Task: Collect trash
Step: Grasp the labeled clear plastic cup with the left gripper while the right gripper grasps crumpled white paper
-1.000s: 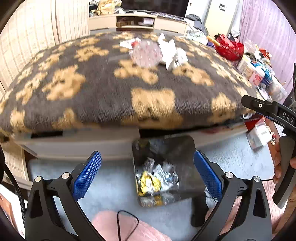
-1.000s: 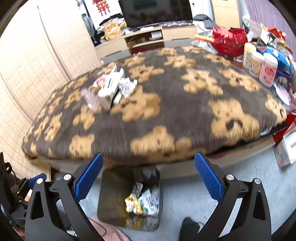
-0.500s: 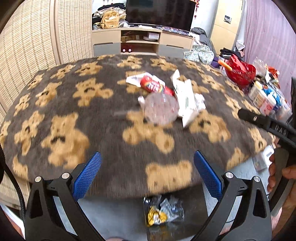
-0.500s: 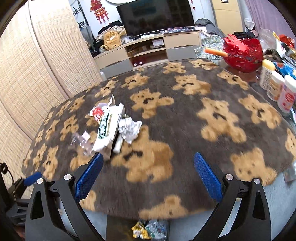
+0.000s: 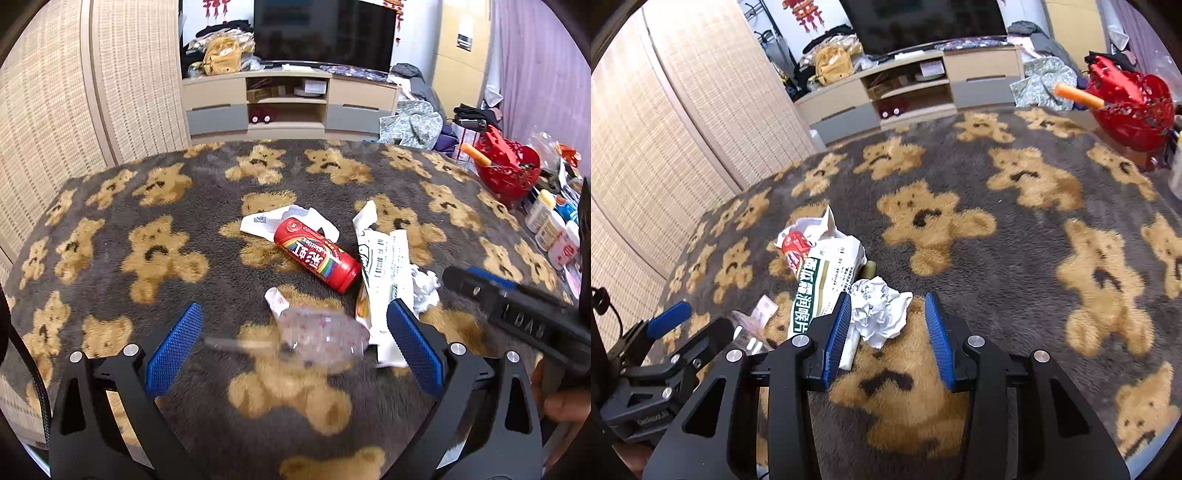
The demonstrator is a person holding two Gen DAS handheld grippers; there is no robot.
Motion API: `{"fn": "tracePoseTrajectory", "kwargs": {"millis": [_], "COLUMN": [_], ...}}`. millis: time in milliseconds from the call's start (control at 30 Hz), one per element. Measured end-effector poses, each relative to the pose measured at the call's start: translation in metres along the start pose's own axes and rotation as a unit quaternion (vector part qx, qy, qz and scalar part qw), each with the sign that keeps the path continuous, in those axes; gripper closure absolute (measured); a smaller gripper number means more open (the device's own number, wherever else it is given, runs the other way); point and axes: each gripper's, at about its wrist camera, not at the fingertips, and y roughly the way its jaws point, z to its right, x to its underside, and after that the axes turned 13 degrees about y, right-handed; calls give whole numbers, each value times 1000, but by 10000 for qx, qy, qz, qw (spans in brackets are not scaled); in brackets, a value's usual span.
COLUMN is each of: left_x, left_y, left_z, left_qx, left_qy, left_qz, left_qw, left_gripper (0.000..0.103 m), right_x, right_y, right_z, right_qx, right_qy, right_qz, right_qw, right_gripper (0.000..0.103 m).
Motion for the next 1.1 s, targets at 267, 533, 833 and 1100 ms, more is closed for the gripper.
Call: {"fn": "tracePoseTrajectory", "kwargs": {"millis": [267,533,833,1100], "left_x": [3,26,42,62], "left_y": [31,29,24,12], "left_z": [6,-7,-19,-17], "left_qx": [-187,-44,197,152], "left_qy": [150,96,-17,24], "left_qz": [-314,-416,-392,-446], "left_qw": [9992,9991,9990,9989], "left_gripper": [9,19,42,43], "right_x": [1,13,22,38], "right_y": [24,37,27,-11], "right_z": [8,-8,-12,-6], "right_qx": [0,-179,-113,-52], "right_qy": [73,-124,-307,-423], "right_qz": [-177,-363,-110,69], "right_qw": [9998,9991,9994,9991], "right_gripper": [60,60,87,87]}}
